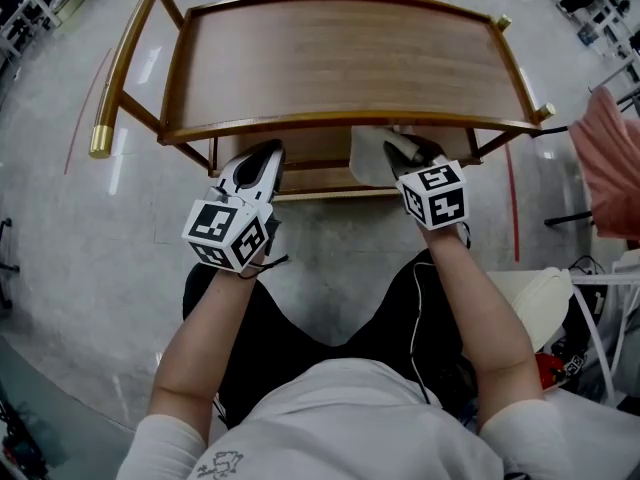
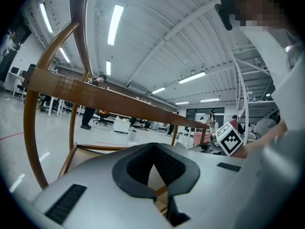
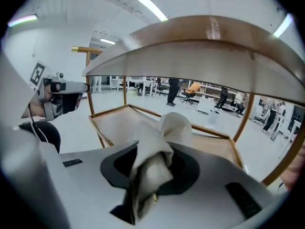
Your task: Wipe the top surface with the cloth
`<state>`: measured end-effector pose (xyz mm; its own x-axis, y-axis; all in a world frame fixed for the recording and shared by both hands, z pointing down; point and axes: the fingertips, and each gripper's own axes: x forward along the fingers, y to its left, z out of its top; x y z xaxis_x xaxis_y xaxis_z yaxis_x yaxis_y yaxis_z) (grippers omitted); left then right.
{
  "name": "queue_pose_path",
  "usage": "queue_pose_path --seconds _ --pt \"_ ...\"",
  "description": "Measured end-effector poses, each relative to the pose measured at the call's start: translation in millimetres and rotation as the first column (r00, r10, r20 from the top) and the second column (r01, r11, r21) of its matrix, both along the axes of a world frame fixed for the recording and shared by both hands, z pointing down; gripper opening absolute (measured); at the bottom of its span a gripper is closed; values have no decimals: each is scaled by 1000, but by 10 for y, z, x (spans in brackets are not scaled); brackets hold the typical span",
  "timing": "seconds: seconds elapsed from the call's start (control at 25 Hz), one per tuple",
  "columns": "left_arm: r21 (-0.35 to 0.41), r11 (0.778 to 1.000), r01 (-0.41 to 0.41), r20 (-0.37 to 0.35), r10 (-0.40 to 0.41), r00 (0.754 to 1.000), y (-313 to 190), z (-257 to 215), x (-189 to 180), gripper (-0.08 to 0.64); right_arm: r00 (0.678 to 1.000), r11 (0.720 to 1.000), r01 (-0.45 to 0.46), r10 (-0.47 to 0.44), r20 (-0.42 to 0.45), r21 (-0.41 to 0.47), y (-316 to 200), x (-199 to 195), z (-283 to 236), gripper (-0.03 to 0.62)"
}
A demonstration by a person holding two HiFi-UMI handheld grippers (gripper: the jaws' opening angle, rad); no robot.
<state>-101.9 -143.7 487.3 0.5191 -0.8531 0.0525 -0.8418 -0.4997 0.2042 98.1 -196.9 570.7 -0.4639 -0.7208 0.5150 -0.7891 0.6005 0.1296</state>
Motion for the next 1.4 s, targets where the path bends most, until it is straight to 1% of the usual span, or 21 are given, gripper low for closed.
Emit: queue_pose_path --seconds 0.12,0.2,0.32,0.44,0.52,0.6,0.72,0.84,0.96,1.2,1.4 --pt "-9 1000 -2 -13 2 1000 -9 21 -3 6 999 999 30 -31 19 35 111 -78 -106 89" --pt "-14 1000 -6 -9 6 1000 -19 39 2 6 998 997 45 -47 32 63 174 -127 -188 89" --pt "-20 1000 -20 49 21 999 -16 23 51 6 996 994 76 -79 44 75 275 -218 -292 89" --pt "-63 997 -44 96 50 994 94 -44 140 6 991 993 113 -116 69 44 502 -330 -380 89" --pt "-119 991 -66 125 81 989 236 -106 232 6 988 991 130 -131 87 12 670 -386 -520 89" --pt "-174 981 -82 130 106 986 437 -239 312 6 984 988 151 -146 103 -37 851 -442 -703 89" --pt "-204 973 -108 116 134 984 651 -670 366 6 977 980 180 -167 131 -87 1107 -521 -1115 89" --pt "-212 966 -145 106 170 980 788 -1226 419 6 973 977 191 -176 148 -95 1299 -554 -1713 89" --pt "-209 964 -167 113 193 975 919 -1837 456 6 972 978 189 -174 158 -83 1428 -538 -2382 89" --pt "-192 964 -182 108 205 973 985 -3086 391 6 973 989 143 -136 187 -26 1468 -514 -3753 89" --pt "-175 965 -196 81 212 974 1051 -3870 298 6 973 996 90 -90 212 12 1534 -531 -4602 89"
